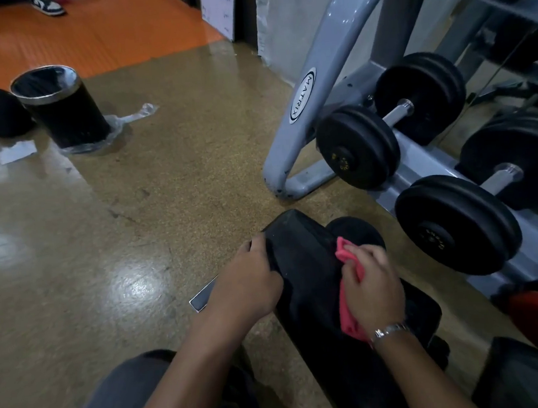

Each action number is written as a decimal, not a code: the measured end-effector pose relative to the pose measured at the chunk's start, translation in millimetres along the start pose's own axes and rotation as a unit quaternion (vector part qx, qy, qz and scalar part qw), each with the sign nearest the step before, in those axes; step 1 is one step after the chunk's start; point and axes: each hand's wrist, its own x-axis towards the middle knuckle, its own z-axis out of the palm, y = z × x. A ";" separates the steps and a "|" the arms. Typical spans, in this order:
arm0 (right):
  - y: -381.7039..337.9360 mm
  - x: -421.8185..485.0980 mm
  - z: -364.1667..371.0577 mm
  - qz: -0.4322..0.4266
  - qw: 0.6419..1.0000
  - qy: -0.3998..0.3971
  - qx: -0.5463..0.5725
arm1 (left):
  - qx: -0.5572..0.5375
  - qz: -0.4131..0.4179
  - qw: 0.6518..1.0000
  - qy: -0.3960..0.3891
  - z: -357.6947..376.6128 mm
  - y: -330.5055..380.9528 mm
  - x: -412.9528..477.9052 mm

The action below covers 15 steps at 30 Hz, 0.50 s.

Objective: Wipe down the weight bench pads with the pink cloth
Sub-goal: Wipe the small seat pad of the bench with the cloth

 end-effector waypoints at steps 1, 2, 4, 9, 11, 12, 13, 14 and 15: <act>-5.2 1.5 3.9 0.026 1.000 0.010 -0.005 | 0.001 0.000 1.000 0.001 0.3 -0.6 -0.3; -11.5 0.0 6.9 0.020 1.000 0.015 -0.019 | 0.002 -0.001 1.000 0.002 0.3 -0.9 -0.5; -18.6 -9.3 10.6 -0.052 0.998 0.005 -0.038 | 0.005 -0.002 1.000 0.002 0.2 -0.2 -0.3; -2.7 -9.9 3.2 -0.171 0.984 -0.029 -0.039 | 0.007 0.000 1.000 0.012 -1.4 3.2 0.0; -12.7 -11.4 7.9 -0.096 0.995 0.004 -0.043 | 0.003 -0.005 1.000 0.012 -1.9 1.9 0.0; -20.4 -16.9 10.6 -0.086 0.995 0.009 -0.052 | 0.001 -0.007 1.000 0.012 -2.1 1.1 0.0; -26.6 -25.2 13.4 -0.106 0.992 -0.002 -0.068 | -0.001 -0.008 1.000 0.012 -2.3 0.3 0.1; -30.0 -35.4 14.9 -0.149 0.985 -0.022 -0.085 | -0.002 -0.008 1.000 0.013 -2.8 -0.2 -0.2; -28.5 -45.3 15.1 -0.208 0.972 -0.044 -0.098 | -0.003 -0.006 1.000 0.013 -3.3 -0.4 -0.1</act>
